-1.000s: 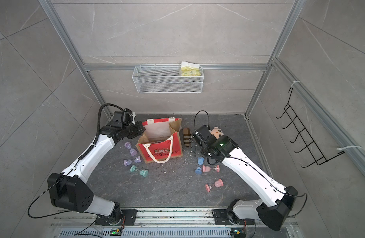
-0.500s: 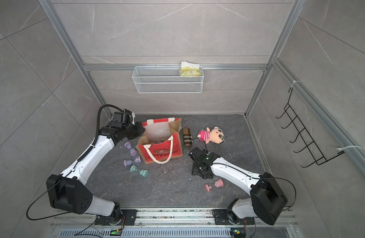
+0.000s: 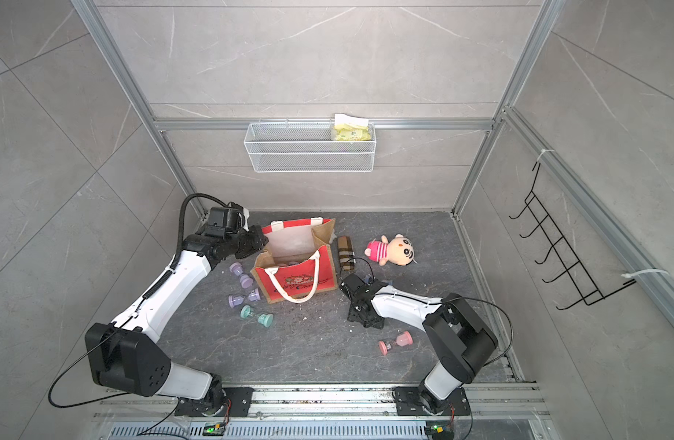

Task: Put the hourglass into the canvas bag
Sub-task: Pick up the hourglass from the center of the board.

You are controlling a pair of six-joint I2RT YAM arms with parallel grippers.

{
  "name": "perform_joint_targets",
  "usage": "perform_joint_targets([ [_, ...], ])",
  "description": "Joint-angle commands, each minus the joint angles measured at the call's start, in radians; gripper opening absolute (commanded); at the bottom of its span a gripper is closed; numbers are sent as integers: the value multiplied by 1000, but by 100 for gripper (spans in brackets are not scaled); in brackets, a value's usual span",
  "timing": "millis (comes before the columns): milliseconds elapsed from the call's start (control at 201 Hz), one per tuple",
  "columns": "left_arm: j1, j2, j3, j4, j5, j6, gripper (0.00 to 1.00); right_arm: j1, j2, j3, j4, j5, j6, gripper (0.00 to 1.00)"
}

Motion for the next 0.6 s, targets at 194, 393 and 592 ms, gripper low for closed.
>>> perform_joint_targets([
  [194, -5, -24, 32, -32, 14, 21, 0, -7, 67, 31, 20, 0, -12, 63],
  [393, -5, -24, 32, -32, 17, 19, 0, -9, 75, 15, 23, -12, -25, 59],
  [592, -6, -32, 35, -34, 16, 19, 0, -8, 45, -8, 2, -16, -35, 57],
])
